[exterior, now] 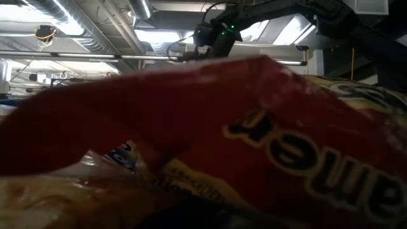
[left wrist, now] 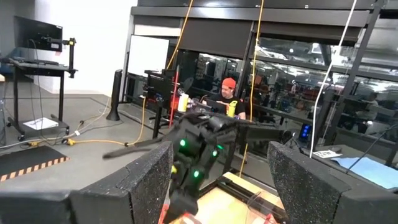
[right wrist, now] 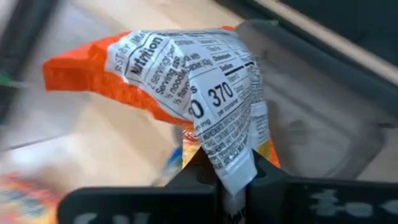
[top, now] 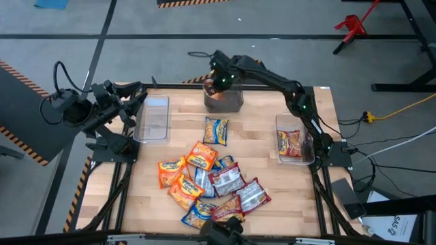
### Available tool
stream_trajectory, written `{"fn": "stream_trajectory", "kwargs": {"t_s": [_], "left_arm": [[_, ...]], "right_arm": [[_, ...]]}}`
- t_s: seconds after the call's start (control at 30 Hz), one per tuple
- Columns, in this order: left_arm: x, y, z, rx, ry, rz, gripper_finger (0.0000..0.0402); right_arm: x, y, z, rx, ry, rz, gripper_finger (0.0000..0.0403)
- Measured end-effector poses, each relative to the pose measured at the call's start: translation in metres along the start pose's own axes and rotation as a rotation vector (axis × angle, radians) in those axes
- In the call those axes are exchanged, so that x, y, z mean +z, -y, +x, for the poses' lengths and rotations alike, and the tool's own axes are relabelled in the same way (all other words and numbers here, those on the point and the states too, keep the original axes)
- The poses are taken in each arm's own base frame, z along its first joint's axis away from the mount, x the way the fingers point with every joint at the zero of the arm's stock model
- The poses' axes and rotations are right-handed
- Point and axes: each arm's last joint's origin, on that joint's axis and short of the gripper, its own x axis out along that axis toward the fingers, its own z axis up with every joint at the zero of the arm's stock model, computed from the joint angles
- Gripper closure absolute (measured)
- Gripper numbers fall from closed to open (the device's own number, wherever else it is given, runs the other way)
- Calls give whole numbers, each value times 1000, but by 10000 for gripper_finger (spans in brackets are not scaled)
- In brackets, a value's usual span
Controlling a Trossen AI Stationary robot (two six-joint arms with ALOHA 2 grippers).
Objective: Sort Maruchan noodles
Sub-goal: Put the orange noodle pack into the black bin
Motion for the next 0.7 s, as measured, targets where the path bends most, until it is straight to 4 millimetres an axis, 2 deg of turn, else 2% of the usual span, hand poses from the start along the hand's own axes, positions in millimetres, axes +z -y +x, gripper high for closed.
{"fn": "stream_trajectory", "kwargs": {"t_s": [0.1, 0.17, 0.43, 0.57, 0.7], "left_arm": [[0, 1, 0, -29, 8, -15, 143], [1, 1, 1, -52, 20, -43, 143], [1, 1, 11, -194, 92, -137, 143], [-10, 6, 26, -216, 66, -95, 143], [-23, 9, 50, -238, 18, -100, 143]], "right_arm": [[3, 1, -16, 113, 0, 39, 403], [6, 2, -34, 168, 23, 40, 403], [12, -2, -124, 377, 201, 9, 403], [4, -10, -164, 443, 279, -25, 403], [-7, -25, -190, 514, 330, -84, 403]]}}
